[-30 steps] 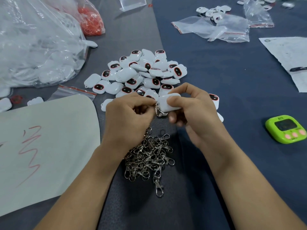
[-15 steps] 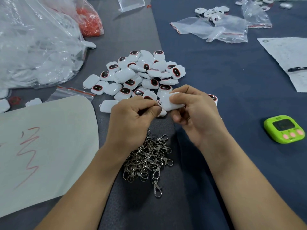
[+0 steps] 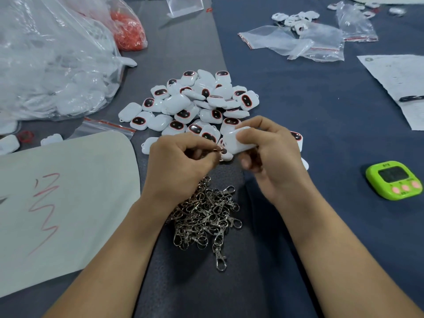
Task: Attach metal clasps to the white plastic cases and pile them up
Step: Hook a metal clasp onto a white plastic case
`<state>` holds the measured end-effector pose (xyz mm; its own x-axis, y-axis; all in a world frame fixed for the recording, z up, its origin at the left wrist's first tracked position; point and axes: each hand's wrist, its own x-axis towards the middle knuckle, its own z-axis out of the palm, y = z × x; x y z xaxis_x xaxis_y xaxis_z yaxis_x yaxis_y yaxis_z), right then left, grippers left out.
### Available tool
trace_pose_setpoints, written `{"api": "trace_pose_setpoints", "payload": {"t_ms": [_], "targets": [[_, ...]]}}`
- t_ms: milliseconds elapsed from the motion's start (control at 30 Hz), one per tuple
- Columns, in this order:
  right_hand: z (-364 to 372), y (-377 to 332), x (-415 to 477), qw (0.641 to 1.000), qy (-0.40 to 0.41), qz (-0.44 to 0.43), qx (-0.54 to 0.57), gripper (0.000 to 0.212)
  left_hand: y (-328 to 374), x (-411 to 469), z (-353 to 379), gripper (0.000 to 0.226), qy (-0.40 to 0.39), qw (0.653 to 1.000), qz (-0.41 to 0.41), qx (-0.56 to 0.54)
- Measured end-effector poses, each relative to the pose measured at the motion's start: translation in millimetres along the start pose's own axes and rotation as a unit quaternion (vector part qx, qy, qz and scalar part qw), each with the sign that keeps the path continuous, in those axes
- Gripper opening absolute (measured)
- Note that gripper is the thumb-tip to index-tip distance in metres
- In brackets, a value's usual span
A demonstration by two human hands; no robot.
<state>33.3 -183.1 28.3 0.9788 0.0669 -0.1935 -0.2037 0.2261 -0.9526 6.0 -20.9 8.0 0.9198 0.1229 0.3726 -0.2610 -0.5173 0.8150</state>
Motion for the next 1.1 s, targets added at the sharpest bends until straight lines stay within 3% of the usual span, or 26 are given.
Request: {"api": "trace_pose_setpoints", "payload": {"t_ms": [200,433,667,800,900,1000,1033,1100], "targets": [[-5,2,6,0.995,0.006,0.087,0.045,0.012,3,-1,2,0.018,0.019,0.999,0.023,-0.01],[-3,1,5,0.992,0.022,0.109,0.052,0.012,3,-4,3,0.012,0.025,0.981,0.119,0.149],[-1,-2,1,0.996,0.012,0.073,0.048,0.014,9,-1,6,0.015,-0.007,0.998,-0.029,-0.05],[0,-1,0,1.0,0.004,0.026,0.016,0.015,7,-1,5,0.016,-0.023,0.999,-0.018,-0.033],[0,4,-2,0.992,0.005,-0.095,-0.082,0.017,7,-3,3,0.01,-0.052,0.992,0.07,0.096],[1,10,-6,0.921,-0.018,-0.246,-0.301,0.017,6,-4,0,0.012,-0.075,0.959,0.172,0.213],[2,11,-6,0.91,-0.017,-0.261,-0.322,0.016,4,-4,-1,0.011,-0.073,0.954,0.187,0.224],[3,9,-4,0.94,0.008,-0.216,-0.265,0.015,4,-5,-2,0.008,-0.053,0.964,0.161,0.207]]}}
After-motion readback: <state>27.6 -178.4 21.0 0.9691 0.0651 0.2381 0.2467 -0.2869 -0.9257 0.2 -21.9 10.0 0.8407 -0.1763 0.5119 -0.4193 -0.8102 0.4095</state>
